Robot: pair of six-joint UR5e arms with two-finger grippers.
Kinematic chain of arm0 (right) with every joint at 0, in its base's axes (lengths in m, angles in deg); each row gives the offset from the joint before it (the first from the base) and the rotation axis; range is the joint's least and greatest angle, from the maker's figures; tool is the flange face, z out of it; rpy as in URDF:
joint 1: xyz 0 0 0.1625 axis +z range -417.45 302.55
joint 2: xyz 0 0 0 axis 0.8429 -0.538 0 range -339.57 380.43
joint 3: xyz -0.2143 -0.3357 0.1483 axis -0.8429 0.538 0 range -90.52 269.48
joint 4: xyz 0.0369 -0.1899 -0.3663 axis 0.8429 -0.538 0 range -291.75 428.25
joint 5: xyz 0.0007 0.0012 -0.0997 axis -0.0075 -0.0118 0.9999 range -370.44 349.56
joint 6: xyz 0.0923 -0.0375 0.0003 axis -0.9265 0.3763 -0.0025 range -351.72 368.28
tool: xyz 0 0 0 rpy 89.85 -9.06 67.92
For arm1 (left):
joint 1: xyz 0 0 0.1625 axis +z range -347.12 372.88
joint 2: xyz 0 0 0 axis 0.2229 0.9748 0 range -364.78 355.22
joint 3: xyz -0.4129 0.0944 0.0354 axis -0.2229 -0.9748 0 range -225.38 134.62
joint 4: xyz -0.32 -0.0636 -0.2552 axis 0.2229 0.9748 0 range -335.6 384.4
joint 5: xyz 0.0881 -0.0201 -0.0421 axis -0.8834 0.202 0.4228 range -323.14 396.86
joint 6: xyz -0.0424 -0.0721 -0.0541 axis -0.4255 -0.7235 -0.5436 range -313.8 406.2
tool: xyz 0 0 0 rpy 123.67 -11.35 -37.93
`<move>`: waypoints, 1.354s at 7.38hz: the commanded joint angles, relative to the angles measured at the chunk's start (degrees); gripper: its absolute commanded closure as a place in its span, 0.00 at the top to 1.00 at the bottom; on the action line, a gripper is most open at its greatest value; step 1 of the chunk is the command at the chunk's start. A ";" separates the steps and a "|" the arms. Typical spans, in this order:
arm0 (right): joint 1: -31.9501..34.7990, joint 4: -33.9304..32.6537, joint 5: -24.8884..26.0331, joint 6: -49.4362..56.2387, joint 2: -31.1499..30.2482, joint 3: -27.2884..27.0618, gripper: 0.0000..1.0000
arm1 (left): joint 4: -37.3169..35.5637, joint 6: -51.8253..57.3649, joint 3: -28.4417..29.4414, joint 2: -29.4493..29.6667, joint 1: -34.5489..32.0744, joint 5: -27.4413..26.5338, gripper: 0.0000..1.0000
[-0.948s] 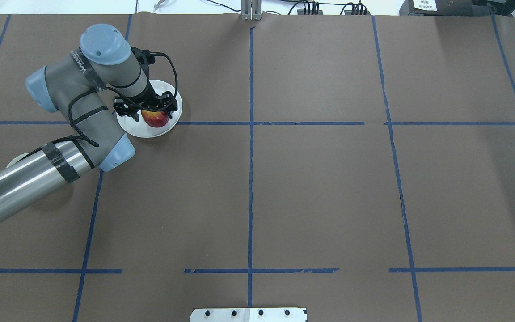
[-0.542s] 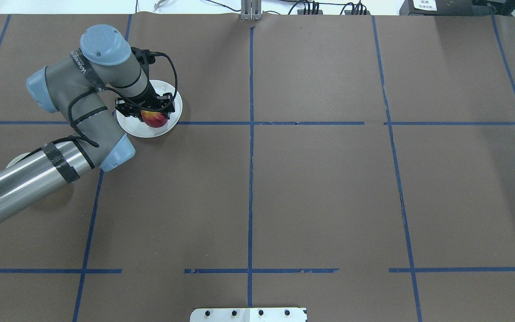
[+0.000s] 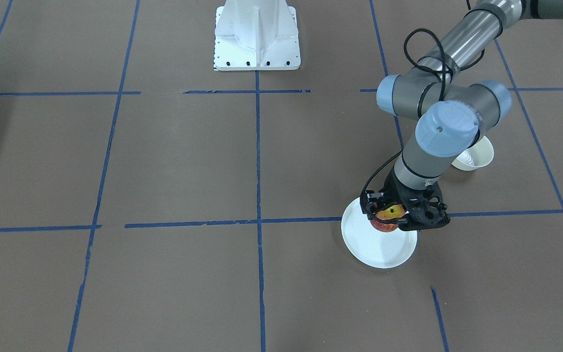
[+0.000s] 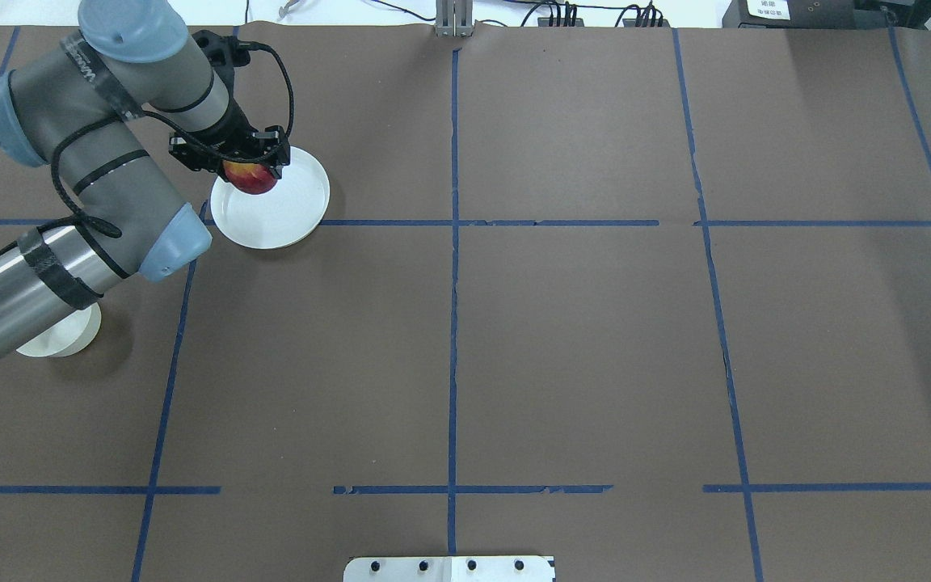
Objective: Move apple from plate to bowl
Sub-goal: 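Lift the apple with the left gripper toward the white bowl, then lower the apple into the white bowl with the left gripper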
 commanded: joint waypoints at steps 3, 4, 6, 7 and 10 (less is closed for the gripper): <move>0.00 0.02 0.00 0.00 -0.05 0.00 1.00 | -1.52 2.88 -22.88 -23.16 -1.35 -0.20 0.00; 0.00 0.02 0.00 0.00 0.04 0.00 1.00 | 9.72 2.45 -23.61 -32.18 -1.44 -0.20 0.00; 0.00 0.02 0.00 0.00 -0.05 0.00 1.00 | 23.35 2.01 -21.86 -42.10 -1.44 -0.29 0.00; 0.00 0.02 0.00 0.00 -0.05 0.00 1.00 | 23.46 2.09 -21.07 -42.73 -1.35 -0.29 0.00; 0.00 -0.07 0.00 0.00 -0.05 0.09 1.00 | 23.46 2.27 -16.26 -40.56 -0.74 -0.29 0.00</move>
